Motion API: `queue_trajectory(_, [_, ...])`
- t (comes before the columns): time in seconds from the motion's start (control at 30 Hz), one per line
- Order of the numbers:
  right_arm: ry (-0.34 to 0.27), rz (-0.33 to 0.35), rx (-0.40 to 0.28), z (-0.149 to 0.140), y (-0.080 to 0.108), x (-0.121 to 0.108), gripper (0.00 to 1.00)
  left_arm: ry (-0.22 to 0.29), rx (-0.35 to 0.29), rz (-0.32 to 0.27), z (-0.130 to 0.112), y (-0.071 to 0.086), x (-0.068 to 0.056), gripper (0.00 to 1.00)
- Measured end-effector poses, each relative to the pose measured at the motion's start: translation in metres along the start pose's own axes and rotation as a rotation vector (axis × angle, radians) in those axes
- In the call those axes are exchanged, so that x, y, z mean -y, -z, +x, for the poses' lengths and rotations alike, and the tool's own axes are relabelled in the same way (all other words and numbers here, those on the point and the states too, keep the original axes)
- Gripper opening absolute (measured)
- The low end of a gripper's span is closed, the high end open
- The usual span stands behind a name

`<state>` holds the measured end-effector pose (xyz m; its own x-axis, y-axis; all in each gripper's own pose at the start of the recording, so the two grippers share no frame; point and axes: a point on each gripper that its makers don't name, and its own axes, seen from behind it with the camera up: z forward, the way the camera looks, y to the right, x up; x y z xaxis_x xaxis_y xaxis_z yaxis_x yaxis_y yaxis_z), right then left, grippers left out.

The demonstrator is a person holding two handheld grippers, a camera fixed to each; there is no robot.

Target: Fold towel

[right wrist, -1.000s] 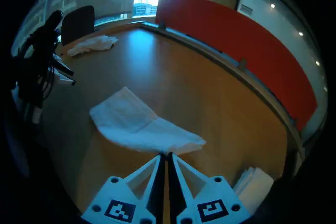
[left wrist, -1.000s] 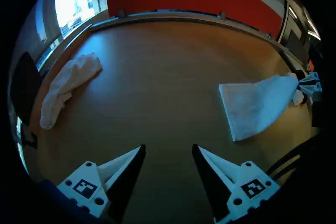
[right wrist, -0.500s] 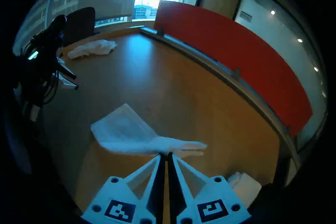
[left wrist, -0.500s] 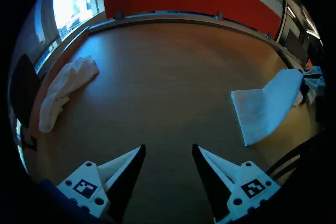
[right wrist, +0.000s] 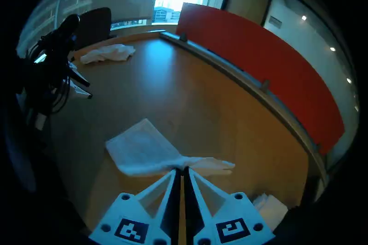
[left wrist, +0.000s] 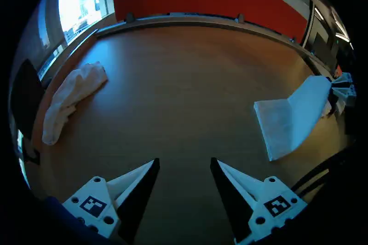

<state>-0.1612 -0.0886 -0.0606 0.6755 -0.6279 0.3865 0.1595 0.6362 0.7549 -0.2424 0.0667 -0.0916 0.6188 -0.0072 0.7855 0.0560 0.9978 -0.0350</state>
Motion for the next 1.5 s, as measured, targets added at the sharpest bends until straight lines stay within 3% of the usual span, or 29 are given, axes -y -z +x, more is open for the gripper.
queue_trajectory(0.67, [0.025, 0.181, -0.028, 0.026, -0.046, 0.088, 0.07, 0.024, -0.027, 0.016, 0.003, 0.013, 0.015, 0.81])
queue_trajectory(0.97, [0.017, 0.248, 0.017, 0.013, -0.066, 0.117, 0.08, 0.049, -0.024, 0.034, -0.003, 0.018, 0.029, 0.81])
queue_trajectory(1.03, [0.010, 0.252, 0.034, 0.008, -0.069, 0.119, 0.15, 0.051, -0.021, 0.037, -0.004, 0.018, 0.031, 0.81])
queue_trajectory(1.2, [-0.008, 0.258, 0.064, -0.003, -0.070, 0.118, 0.59, 0.051, -0.017, 0.040, -0.007, 0.018, 0.033, 0.81])
queue_trajectory(1.23, [-0.010, 0.254, 0.065, -0.003, -0.069, 0.117, 0.64, 0.050, -0.017, 0.040, -0.007, 0.018, 0.033, 0.81])
queue_trajectory(1.5, [-0.022, 0.244, 0.063, -0.005, -0.065, 0.113, 0.70, 0.047, -0.017, 0.034, -0.003, 0.016, 0.029, 0.81])
